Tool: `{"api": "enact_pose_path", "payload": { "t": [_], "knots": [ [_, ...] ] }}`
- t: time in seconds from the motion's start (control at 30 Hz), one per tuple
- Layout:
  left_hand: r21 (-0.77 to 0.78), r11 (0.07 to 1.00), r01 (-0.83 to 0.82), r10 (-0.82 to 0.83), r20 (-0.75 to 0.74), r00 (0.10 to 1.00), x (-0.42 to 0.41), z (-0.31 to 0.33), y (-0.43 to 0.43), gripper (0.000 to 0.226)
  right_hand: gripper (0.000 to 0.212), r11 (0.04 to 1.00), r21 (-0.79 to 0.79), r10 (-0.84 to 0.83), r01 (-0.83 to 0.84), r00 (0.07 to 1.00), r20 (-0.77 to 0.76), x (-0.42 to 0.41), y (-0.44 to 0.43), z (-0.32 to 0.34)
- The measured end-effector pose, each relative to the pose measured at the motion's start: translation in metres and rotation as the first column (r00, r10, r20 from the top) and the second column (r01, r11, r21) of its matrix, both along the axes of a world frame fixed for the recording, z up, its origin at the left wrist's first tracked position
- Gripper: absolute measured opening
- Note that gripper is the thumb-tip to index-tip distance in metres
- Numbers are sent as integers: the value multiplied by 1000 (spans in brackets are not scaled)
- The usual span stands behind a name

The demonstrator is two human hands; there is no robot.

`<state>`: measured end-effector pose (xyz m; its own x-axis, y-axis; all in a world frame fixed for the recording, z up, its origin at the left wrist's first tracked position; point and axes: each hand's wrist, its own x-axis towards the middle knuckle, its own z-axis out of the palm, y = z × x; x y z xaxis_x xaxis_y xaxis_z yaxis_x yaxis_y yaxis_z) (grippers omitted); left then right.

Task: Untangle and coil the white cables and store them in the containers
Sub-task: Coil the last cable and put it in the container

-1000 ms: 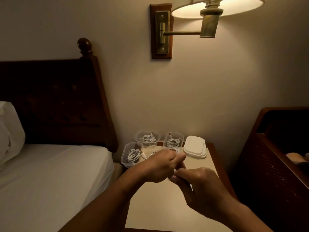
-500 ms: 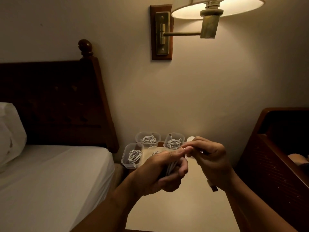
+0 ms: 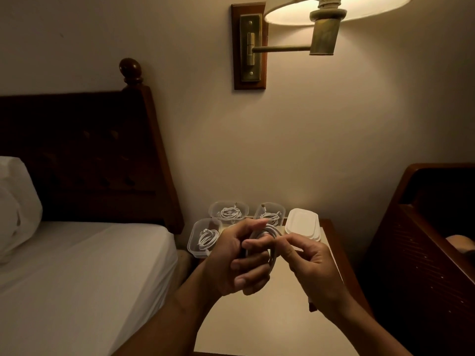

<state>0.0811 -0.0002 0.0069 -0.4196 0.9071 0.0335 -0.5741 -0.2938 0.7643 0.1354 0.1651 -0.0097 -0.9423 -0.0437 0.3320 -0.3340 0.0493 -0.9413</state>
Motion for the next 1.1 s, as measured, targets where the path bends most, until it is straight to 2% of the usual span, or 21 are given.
{"api": "enact_pose_path", "payload": {
  "t": [0.17, 0.27, 0.33, 0.47, 0.63, 0.73, 0.83, 0.9, 1.0, 1.1],
  "knots": [
    [-113, 993, -39, 40, 2, 999, -3, -3, 3, 65, 17, 990, 112, -90, 91, 996, -18, 4, 2, 1],
    [-218, 967, -135, 132, -30, 991, 2, 1, 8, 71, 18, 986, 57, -154, 155, 988, -29, 8, -2, -1],
    [-252, 950, -183, 174, -58, 983, 5, 3, 12, 73, 25, 990, 21, -142, 142, 990, 8, 9, -6, -6],
    [-160, 980, -119, 132, 76, 988, 5, 2, 14, 74, 29, 996, 19, -85, 84, 993, 81, 11, -15, -10],
    [-102, 982, -161, 178, 197, 964, 10, 0, 15, 67, 20, 984, 119, -134, 130, 990, 30, 4, -11, -6],
    [-105, 977, -187, 200, 133, 971, 12, -2, 13, 50, 27, 985, 164, -61, 49, 996, 70, -1, -7, 1],
    [-99, 982, -162, 173, 123, 977, 13, -3, 6, 54, 35, 990, 93, 91, -110, 978, 186, 0, -1, 14],
    [-90, 991, -98, 106, 93, 990, 12, -1, 3, 58, 45, 991, 66, 102, -119, 970, 220, 1, 1, 19],
    [-114, 993, -34, 45, 98, 994, 10, 1, 2, 65, 37, 998, 8, 52, -55, 981, 188, 0, 2, 19],
    [-181, 983, -35, 53, 94, 994, 8, 4, -1, 58, 35, 999, -13, 31, -29, 978, 207, 2, 4, 15]
  ]
}}
